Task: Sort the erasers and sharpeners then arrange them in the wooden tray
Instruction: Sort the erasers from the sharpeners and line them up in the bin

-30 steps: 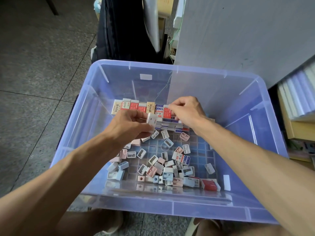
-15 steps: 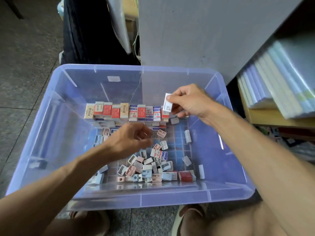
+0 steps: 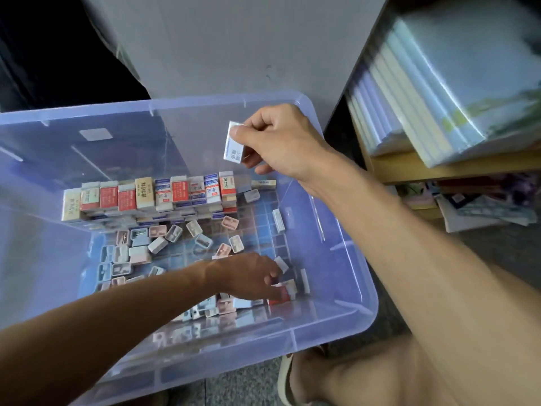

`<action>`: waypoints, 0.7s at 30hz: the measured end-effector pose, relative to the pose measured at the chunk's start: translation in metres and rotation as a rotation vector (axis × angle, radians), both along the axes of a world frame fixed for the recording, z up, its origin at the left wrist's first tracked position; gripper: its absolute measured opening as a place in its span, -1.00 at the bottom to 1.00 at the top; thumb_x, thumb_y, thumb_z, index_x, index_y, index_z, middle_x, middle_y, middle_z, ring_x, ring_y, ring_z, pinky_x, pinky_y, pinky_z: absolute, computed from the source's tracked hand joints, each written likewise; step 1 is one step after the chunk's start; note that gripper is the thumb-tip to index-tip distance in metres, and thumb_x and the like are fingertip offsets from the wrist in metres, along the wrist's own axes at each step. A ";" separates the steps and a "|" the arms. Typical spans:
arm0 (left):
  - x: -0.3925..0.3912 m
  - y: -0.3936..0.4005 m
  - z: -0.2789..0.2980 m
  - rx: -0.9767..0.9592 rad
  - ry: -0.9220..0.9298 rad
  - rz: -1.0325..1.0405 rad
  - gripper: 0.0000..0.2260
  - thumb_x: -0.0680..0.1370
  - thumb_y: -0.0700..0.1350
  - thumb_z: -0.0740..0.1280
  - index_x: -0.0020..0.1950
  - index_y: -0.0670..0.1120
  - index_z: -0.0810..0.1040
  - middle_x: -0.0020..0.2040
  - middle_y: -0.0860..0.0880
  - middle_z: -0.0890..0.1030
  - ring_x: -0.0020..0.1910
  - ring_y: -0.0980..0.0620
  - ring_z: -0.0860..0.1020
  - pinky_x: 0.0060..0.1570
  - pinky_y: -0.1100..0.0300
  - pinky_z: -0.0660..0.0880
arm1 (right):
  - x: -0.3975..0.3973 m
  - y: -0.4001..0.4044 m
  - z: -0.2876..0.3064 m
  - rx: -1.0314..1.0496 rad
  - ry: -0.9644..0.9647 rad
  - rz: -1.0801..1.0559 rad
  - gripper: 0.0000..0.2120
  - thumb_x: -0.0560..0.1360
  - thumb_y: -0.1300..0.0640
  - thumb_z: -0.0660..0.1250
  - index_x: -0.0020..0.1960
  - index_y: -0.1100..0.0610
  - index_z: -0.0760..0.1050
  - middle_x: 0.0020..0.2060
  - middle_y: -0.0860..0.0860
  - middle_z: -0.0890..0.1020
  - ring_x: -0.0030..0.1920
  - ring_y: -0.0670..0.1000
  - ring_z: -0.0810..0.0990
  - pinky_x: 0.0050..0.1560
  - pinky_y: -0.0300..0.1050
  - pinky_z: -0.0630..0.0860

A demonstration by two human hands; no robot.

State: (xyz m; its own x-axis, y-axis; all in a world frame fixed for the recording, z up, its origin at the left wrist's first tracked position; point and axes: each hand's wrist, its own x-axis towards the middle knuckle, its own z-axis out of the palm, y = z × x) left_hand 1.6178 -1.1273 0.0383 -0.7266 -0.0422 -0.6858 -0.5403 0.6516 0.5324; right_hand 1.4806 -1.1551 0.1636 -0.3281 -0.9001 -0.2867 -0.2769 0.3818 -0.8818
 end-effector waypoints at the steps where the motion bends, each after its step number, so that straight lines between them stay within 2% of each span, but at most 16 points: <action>1: -0.002 0.001 -0.002 -0.021 -0.012 -0.035 -0.60 0.58 0.22 0.24 0.14 -0.09 0.55 0.13 -0.04 0.61 0.08 -0.06 0.55 0.03 0.14 0.45 | 0.000 0.000 -0.001 0.002 0.012 0.007 -0.85 0.56 0.09 0.38 -0.06 0.19 0.60 -0.23 0.08 0.72 -0.23 0.00 0.72 -0.24 -0.14 0.64; 3: -0.008 0.000 -0.004 -0.025 -0.057 -0.079 -0.64 0.58 0.15 0.29 0.24 -0.06 0.52 0.21 -0.06 0.57 0.16 -0.09 0.53 0.05 0.19 0.39 | 0.001 -0.001 -0.003 0.007 0.029 0.014 -0.84 0.55 0.09 0.38 -0.08 0.18 0.60 -0.24 0.08 0.72 -0.19 0.02 0.73 -0.22 -0.13 0.64; 6: -0.013 -0.006 -0.004 0.023 -0.124 -0.086 -0.55 0.54 -0.01 0.38 0.40 -0.07 0.41 0.35 -0.07 0.48 0.29 -0.08 0.46 0.07 0.25 0.30 | 0.001 -0.001 -0.003 0.006 0.024 0.014 -0.84 0.56 0.09 0.37 -0.10 0.17 0.59 -0.25 0.08 0.72 -0.18 0.04 0.73 -0.21 -0.13 0.64; 10: -0.013 -0.012 -0.010 0.071 -0.138 -0.042 -0.52 0.53 -0.07 0.39 0.43 -0.06 0.40 0.36 -0.06 0.48 0.27 -0.06 0.47 0.09 0.22 0.34 | 0.001 -0.001 -0.003 0.000 0.037 0.020 -0.82 0.56 0.08 0.37 -0.07 0.21 0.60 -0.23 0.10 0.73 -0.14 0.08 0.72 -0.13 -0.03 0.66; 13: -0.010 -0.011 -0.008 0.088 -0.157 -0.042 -0.45 0.54 -0.10 0.36 0.51 -0.01 0.30 0.43 -0.03 0.39 0.35 -0.05 0.41 0.15 0.22 0.30 | 0.002 -0.001 -0.003 0.000 0.054 0.033 -0.81 0.56 0.08 0.37 -0.06 0.21 0.60 -0.25 0.08 0.73 -0.15 0.07 0.72 -0.07 0.02 0.66; 18: 0.004 -0.014 -0.004 0.099 -0.209 -0.065 -0.41 0.52 -0.13 0.39 0.51 -0.02 0.24 0.42 -0.05 0.39 0.30 -0.05 0.43 0.19 0.15 0.38 | 0.002 -0.002 -0.004 0.003 0.069 0.034 -0.83 0.56 0.07 0.37 -0.07 0.19 0.60 -0.25 0.06 0.72 -0.17 0.04 0.72 -0.08 0.00 0.65; 21: 0.015 -0.021 0.003 0.125 -0.260 -0.045 -0.21 0.49 -0.16 0.44 0.59 0.04 0.07 0.48 0.05 0.31 0.42 -0.02 0.34 0.30 0.16 0.31 | 0.003 -0.002 -0.004 0.015 0.081 0.043 -0.83 0.57 0.07 0.36 -0.06 0.18 0.59 -0.23 0.06 0.72 -0.15 0.04 0.72 -0.08 0.01 0.66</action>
